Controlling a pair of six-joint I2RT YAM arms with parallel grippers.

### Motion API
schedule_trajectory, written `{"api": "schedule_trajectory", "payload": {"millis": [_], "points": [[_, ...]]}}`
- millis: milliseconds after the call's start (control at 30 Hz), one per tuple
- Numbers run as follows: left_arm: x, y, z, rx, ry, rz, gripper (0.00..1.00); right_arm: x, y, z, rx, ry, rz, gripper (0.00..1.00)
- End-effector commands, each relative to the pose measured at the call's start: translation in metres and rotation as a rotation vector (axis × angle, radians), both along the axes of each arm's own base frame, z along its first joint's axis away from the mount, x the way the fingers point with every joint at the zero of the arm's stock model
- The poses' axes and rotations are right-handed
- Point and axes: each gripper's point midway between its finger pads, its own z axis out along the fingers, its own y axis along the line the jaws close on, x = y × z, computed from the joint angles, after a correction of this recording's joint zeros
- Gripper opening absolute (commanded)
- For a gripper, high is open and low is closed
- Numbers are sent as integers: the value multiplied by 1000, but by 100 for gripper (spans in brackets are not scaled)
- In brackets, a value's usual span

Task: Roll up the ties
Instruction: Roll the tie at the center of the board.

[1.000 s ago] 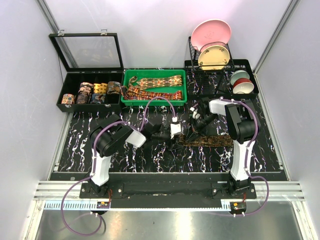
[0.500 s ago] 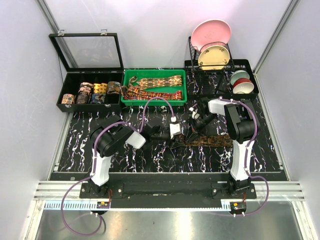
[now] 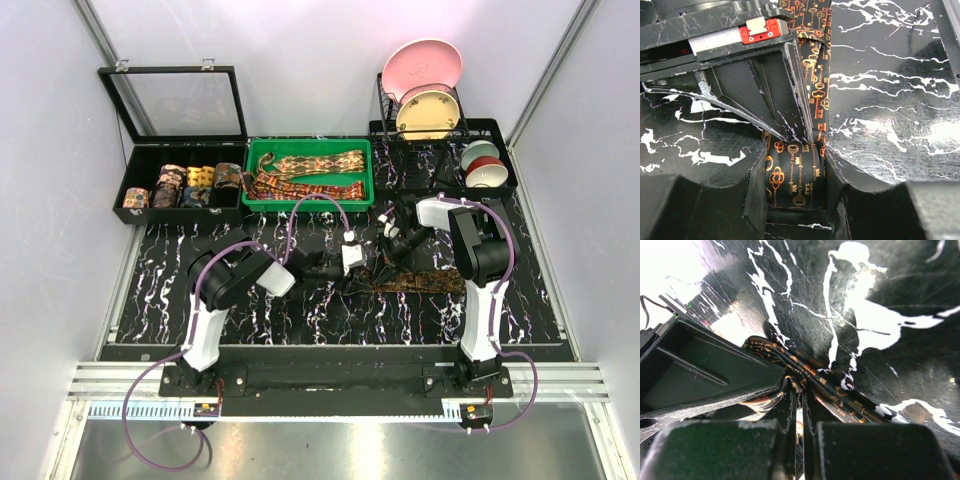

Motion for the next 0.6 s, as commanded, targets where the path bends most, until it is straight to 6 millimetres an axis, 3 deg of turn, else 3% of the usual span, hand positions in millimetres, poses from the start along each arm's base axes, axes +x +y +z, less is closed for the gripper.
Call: {"api": "schedule_trajectory", "payload": {"millis": [0,200,367,567], "points": [[-8,-15,-6,35,-9,-47,27,3,-21,-54,-198,-67,55,0],[-9,9,-55,340,-29,-25,13,6,-13,-42,-151,-83,48,1],[-10,33,-90,560,2,-17,6,8,-5,-27,-94,-101,40,9],[-12,55,-110,739,27,-38,0,14,-6,-8,-54,-123,18,18]]}}
